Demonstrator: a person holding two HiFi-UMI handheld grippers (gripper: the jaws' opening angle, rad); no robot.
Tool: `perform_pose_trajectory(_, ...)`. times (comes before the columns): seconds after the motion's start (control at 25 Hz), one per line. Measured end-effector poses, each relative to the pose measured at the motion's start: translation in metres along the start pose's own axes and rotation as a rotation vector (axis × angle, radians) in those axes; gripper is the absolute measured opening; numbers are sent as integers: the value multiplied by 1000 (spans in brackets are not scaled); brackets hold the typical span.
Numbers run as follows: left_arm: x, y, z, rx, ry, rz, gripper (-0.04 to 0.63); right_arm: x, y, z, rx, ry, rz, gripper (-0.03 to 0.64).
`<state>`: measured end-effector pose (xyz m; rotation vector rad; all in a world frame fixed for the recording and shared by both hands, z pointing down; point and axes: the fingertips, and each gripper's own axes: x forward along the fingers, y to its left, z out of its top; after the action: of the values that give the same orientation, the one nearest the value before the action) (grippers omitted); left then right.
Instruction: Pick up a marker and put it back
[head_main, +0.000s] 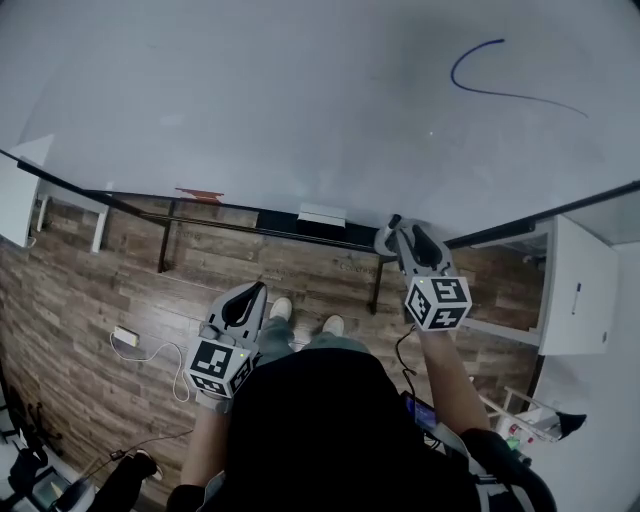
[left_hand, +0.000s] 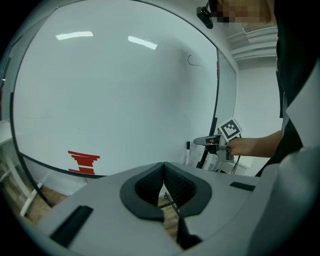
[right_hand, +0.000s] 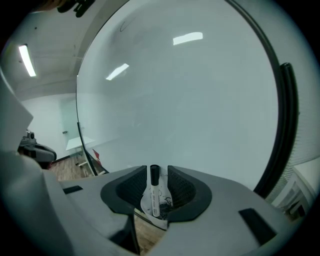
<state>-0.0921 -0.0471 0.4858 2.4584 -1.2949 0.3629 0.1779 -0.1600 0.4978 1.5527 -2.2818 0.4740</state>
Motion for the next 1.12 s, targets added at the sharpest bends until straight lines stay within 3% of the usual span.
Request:
perform_pose_trajectory(0.12, 13, -9, 7, 22, -5, -55, 18, -20, -5, 6, 14, -31, -24, 143)
perform_pose_trajectory(0.52, 55, -54, 28, 111, -14, -260, 18, -99, -17, 8, 77, -117, -137, 38)
perform_pose_trajectory(0.92, 88, -107, 37, 203, -6, -471, 18, -165, -19, -19, 138, -127, -256, 29)
perform_pose_trajectory(1.12, 100, -128, 42, 218, 0, -530, 18, -185, -16, -35, 168, -122, -293, 29)
